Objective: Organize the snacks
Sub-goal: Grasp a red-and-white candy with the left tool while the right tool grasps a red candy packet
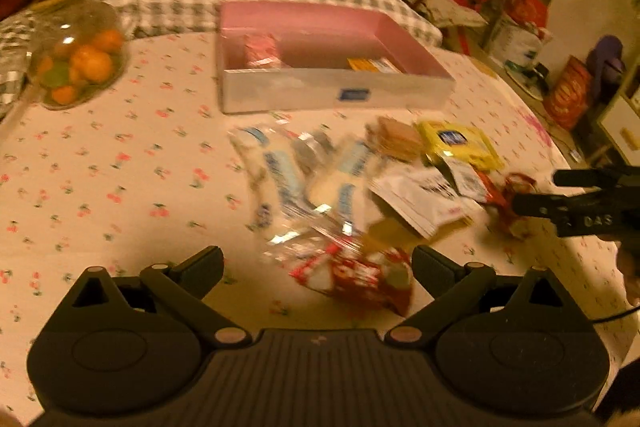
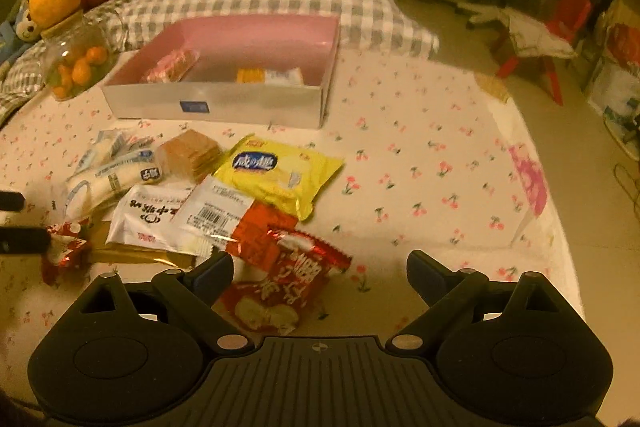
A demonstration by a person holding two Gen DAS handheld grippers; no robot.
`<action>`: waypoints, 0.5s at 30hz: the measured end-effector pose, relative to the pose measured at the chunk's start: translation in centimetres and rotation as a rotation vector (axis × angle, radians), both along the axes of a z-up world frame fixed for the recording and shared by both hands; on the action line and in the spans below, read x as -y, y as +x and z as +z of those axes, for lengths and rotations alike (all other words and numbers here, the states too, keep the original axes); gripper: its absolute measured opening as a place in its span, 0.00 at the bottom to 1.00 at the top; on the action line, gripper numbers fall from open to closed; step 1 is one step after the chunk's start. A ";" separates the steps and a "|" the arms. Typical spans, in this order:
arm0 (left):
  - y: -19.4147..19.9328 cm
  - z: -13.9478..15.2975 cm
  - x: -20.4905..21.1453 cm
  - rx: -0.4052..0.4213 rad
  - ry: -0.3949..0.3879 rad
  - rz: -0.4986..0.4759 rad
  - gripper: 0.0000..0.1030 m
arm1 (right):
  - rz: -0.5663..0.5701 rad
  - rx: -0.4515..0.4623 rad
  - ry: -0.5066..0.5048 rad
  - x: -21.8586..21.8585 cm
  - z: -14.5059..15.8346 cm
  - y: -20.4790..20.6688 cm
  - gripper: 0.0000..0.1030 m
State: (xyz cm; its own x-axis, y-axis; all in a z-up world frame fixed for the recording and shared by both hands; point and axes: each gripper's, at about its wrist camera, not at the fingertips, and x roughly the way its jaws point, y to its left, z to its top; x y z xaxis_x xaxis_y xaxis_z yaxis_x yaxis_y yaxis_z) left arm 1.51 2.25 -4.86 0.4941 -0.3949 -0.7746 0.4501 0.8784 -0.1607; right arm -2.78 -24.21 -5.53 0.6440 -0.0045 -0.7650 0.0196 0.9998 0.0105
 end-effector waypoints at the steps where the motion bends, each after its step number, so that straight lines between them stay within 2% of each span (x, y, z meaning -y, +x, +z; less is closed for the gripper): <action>1: -0.2 -0.1 0.2 0.004 0.005 -0.004 0.96 | 0.002 -0.005 0.004 0.0 -0.1 0.0 0.92; 9: -0.5 -1.3 0.8 -0.013 0.024 -0.024 0.88 | 0.010 -0.041 -0.004 -0.6 -1.0 0.6 0.92; 15: -0.5 -1.8 0.8 -0.044 0.033 -0.032 0.74 | 0.003 -0.059 -0.009 -0.5 -1.5 0.8 0.92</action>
State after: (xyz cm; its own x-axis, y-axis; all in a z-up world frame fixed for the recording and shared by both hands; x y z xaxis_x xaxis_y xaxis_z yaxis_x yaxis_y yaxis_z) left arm 1.01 1.41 -6.62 0.4468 -0.3833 -0.8084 0.4708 0.8691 -0.1518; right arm -2.01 -23.71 -7.01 0.5980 -0.0100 -0.8014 0.0173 0.9999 0.0004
